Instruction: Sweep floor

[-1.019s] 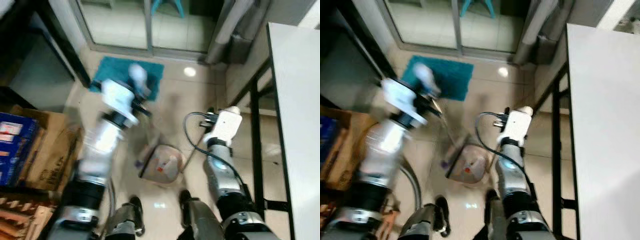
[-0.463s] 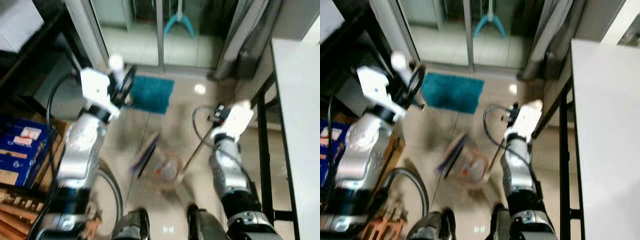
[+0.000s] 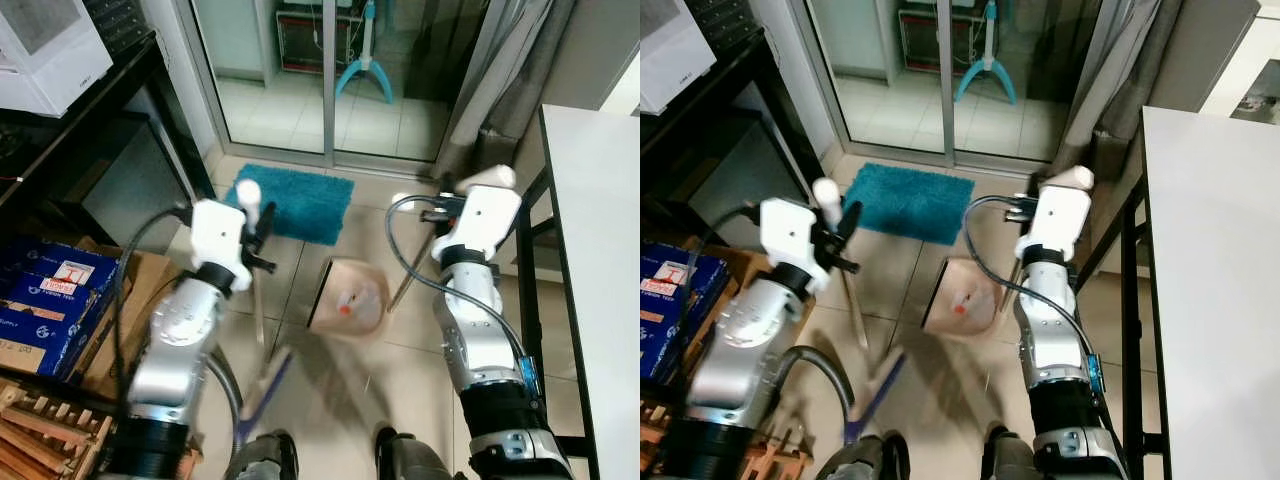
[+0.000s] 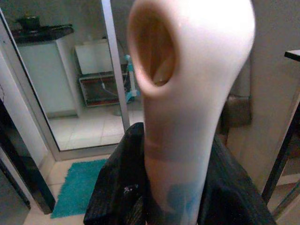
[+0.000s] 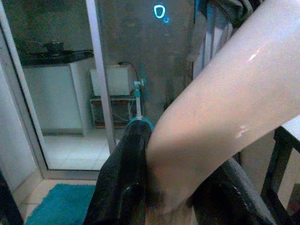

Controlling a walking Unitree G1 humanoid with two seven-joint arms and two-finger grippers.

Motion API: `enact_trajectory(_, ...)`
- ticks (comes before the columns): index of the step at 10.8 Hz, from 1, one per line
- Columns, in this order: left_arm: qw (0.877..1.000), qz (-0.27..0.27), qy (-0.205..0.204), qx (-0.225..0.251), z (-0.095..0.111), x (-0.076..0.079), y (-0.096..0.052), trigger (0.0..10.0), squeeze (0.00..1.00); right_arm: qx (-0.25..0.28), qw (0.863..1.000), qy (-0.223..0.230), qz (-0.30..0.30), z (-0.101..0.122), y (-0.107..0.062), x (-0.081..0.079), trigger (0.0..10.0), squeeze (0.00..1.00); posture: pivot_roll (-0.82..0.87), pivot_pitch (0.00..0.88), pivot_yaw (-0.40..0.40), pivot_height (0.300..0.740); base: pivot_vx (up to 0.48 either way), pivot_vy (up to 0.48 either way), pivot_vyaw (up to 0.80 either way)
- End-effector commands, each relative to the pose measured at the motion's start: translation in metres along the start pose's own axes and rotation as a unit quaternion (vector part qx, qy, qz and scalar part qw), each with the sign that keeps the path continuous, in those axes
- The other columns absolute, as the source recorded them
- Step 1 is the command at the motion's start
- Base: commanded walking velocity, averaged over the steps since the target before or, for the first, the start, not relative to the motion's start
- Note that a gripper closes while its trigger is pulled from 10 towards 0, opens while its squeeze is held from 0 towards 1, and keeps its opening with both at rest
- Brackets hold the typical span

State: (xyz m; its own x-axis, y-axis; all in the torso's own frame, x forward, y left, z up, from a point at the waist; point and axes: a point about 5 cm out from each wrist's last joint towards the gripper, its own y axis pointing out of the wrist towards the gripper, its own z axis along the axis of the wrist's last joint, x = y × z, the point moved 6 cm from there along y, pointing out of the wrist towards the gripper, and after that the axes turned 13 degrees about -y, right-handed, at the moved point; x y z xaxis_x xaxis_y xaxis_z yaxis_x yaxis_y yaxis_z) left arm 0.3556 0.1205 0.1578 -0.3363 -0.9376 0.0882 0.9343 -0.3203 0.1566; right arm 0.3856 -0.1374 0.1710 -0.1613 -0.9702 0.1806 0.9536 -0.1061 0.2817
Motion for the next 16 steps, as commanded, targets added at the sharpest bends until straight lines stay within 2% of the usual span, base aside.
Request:
enact_trajectory(1, 1.0, 0.002, 0.017, 0.017, 0.009, 0.001, -0.001, 10.0, 0.0, 0.023, 1.0, -0.005, 0.006, 0.013, 0.0, 0.0, 10.0, 0.0, -0.01, 0.075, 0.062, 0.74, 0.0, 0.0, 0.0)
enact_trajectory(5, 0.999, 0.009, 0.031, 0.012, 0.003, 0.004, -0.008, 10.0, 0.0, 0.019, 1.0, -0.015, 0.012, 0.019, -0.006, 0.001, 10.0, 0.0, -0.02, 0.081, 0.067, 0.74, 0.0, 0.0, 0.0)
enact_trajectory(7, 1.0, 0.008, 0.024, 0.005, -0.003, 0.01, -0.013, 10.0, 0.0, 0.016, 1.0, -0.021, 0.013, 0.021, -0.008, 0.003, 10.0, 0.0, -0.02, 0.083, 0.06, 0.74, 0.0, 0.0, 0.0)
enact_trajectory(11, 1.0, 0.007, 0.014, 0.004, -0.005, 0.016, -0.014, 10.0, 0.0, 0.012, 0.999, -0.026, 0.017, 0.025, -0.01, 0.002, 10.0, 0.0, -0.02, 0.081, 0.058, 0.74, 0.0, 0.0, 0.0)
enact_trajectory(16, 1.0, 0.008, 0.009, 0.004, -0.005, 0.018, -0.013, 10.0, 0.0, 0.002, 0.999, -0.031, 0.018, 0.023, -0.012, 0.003, 10.0, 0.0, -0.03, 0.08, 0.056, 0.74, -0.293, 0.0, 0.0)
